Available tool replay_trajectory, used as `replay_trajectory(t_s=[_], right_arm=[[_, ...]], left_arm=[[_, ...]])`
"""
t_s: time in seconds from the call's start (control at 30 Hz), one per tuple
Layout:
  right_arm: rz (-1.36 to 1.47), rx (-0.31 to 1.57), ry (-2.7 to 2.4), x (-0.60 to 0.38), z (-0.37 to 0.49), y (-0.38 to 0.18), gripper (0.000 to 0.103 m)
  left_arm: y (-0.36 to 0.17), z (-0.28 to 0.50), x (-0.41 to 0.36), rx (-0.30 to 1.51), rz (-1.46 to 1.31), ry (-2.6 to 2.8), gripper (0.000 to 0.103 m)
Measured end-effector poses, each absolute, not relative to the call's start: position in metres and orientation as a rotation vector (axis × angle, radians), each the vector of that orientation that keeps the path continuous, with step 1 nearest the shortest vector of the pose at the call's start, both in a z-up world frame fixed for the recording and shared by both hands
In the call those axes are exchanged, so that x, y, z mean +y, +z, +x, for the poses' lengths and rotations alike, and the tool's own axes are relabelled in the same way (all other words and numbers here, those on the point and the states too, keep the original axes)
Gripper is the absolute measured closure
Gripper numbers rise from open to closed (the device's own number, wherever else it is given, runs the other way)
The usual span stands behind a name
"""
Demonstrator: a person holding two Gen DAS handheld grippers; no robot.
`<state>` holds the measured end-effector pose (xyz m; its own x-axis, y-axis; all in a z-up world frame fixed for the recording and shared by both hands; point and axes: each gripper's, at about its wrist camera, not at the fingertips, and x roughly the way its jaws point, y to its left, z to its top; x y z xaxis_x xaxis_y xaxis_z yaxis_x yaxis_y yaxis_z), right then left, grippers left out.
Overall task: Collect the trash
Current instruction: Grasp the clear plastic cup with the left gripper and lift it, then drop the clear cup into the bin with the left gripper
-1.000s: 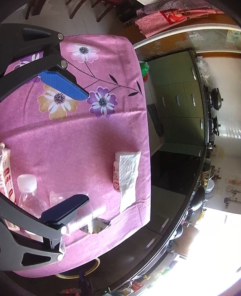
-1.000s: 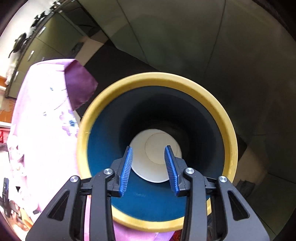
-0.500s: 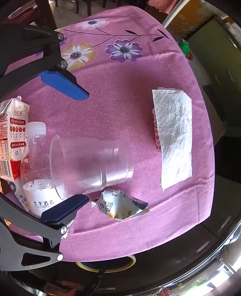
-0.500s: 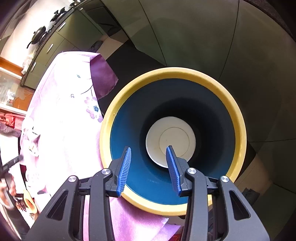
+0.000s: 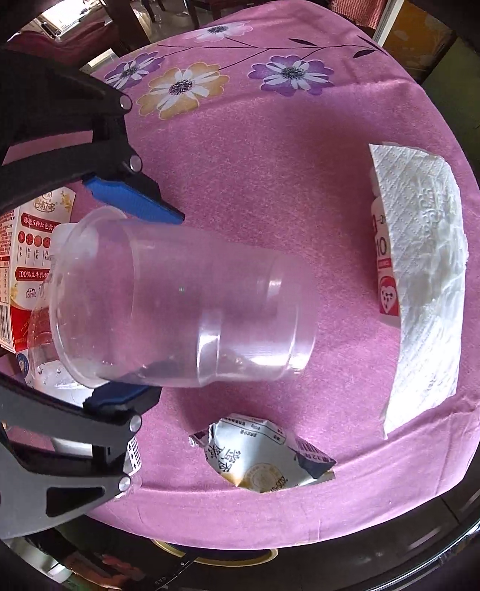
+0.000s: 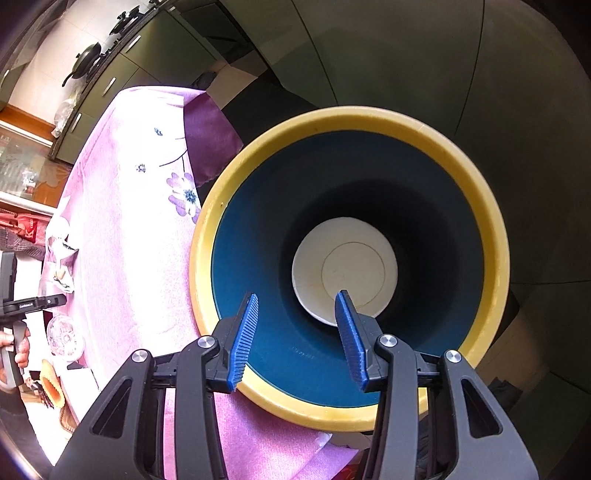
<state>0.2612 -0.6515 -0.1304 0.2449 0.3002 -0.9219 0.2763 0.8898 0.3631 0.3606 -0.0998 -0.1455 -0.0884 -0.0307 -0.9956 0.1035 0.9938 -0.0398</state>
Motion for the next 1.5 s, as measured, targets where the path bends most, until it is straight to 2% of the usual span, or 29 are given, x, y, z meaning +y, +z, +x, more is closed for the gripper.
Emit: replay_trajectory(t_s=[0.2, 0.43, 0.53, 0.67, 0.83, 1.13, 1.27, 1.33, 1.5], right_arm=[[0.522, 1.337, 0.035, -0.65, 0.26, -0.134, 0.059], [0.538, 1.302, 0.065, -0.656, 0.251, -0.123, 0.059], [0.534, 1.267, 0.072, -0.658, 0.243, -0.113, 0.059], [0.524, 1.207, 0.066, -0.666, 0.228, -0.095, 0.059], [0.501, 1.143, 0.036, -0.685, 0.196, -0.076, 0.059], [0.547, 1.102, -0.03, -0.731, 0.132, -0.077, 0.056], [0.579, 1.101, -0.06, -0.748, 0.113, -0.085, 0.055], [0.59, 1.099, -0.067, -0.754, 0.108, -0.088, 0.054], [0.604, 1.093, -0.054, -0.757, 0.109, -0.093, 0.054]], left_arm=[[-0.127, 0.358, -0.099, 1.598, 0.086, -0.127, 0.034], [-0.077, 0.344, -0.109, 1.485, 0.131, -0.159, 0.034], [-0.055, 0.327, -0.134, 1.451, 0.163, -0.225, 0.034], [-0.034, 0.299, -0.206, 1.427, 0.247, -0.373, 0.034], [-0.042, 0.262, -0.317, 1.431, 0.38, -0.58, 0.033], [-0.1, 0.235, -0.488, 1.488, 0.516, -0.77, 0.032], [-0.124, 0.254, -0.504, 1.506, 0.507, -0.744, 0.026], [-0.121, 0.26, -0.504, 1.492, 0.488, -0.737, 0.022], [-0.095, 0.27, -0.477, 1.455, 0.399, -0.765, 0.021]])
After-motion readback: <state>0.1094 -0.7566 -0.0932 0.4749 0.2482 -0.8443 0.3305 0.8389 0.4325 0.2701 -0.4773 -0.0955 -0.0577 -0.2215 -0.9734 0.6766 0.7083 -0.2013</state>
